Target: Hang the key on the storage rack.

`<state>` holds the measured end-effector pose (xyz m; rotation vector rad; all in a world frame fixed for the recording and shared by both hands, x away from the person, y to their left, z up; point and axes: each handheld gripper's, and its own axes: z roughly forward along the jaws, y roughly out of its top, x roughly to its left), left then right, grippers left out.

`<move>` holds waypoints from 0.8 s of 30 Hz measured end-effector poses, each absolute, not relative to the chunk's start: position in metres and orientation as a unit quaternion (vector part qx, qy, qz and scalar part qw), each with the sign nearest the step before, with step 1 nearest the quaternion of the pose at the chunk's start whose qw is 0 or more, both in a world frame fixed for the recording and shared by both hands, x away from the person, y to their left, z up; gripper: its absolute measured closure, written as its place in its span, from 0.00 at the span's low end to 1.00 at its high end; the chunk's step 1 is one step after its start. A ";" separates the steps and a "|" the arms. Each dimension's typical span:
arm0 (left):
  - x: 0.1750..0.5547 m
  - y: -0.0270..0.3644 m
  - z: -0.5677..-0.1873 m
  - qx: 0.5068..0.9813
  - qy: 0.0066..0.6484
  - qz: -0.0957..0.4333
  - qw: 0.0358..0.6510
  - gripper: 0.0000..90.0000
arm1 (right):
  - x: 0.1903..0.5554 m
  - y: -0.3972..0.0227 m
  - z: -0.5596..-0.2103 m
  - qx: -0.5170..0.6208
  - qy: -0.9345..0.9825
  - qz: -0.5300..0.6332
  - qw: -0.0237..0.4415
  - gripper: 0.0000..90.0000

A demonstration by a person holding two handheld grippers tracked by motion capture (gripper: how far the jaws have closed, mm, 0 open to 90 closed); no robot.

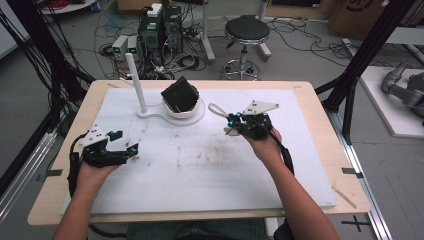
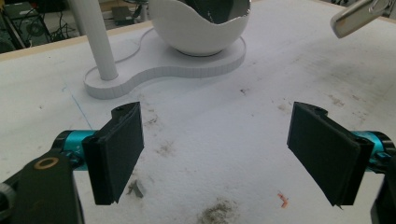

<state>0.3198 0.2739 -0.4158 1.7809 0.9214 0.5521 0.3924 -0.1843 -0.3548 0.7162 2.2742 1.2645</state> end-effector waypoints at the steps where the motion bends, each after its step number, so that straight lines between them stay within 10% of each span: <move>1: 0.320 0.274 -0.416 0.739 0.382 0.229 0.506 0.21 | 0.394 -0.179 -0.349 0.253 0.823 0.458 0.221 0.92; 24: 0.317 0.275 -0.414 0.737 0.377 0.224 0.515 0.21 | 0.434 -0.047 -0.276 0.148 0.838 0.472 0.230 0.92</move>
